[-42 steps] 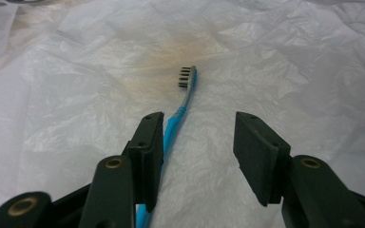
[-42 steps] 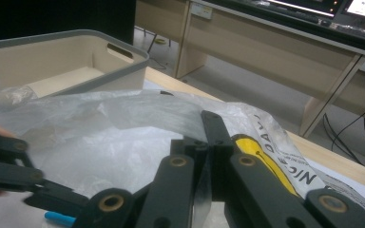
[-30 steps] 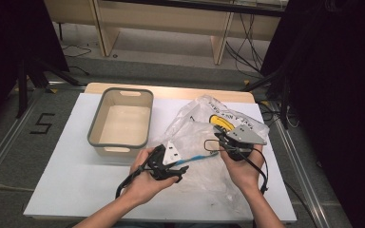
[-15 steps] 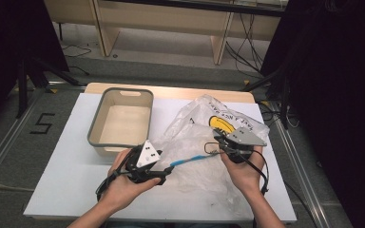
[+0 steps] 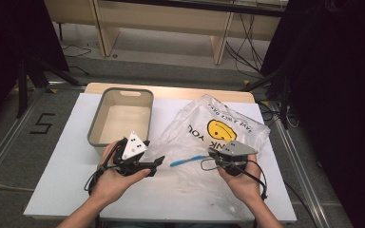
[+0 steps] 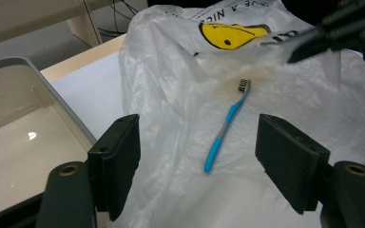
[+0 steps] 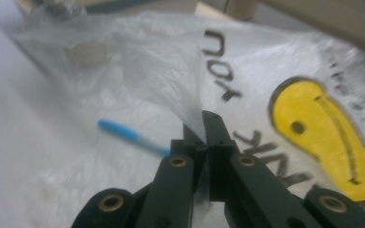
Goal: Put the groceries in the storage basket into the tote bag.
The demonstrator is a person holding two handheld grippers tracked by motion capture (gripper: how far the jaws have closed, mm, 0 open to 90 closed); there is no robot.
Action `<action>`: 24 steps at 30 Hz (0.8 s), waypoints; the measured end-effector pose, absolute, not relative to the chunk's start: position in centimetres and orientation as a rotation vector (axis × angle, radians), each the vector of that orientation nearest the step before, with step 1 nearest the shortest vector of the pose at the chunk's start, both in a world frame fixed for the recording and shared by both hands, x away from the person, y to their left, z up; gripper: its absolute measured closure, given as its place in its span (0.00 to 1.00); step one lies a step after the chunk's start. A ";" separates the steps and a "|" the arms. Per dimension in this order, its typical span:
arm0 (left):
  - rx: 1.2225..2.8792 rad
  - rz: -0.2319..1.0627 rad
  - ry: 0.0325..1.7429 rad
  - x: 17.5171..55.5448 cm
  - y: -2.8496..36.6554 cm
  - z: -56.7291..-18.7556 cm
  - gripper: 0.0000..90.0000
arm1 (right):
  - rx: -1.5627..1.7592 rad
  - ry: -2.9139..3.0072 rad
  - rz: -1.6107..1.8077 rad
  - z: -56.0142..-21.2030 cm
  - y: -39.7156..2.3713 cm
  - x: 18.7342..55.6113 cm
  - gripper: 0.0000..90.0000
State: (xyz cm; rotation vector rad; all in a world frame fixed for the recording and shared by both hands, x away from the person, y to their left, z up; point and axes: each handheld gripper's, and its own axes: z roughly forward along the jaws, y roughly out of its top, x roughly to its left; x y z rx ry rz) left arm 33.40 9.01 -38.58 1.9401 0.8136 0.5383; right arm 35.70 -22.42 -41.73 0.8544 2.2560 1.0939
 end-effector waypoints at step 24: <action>2.087 0.548 0.848 35.0 8.6 -42.9 0.43 | 0.840 2.589 1.061 -46.3 -22.7 35.0 0.74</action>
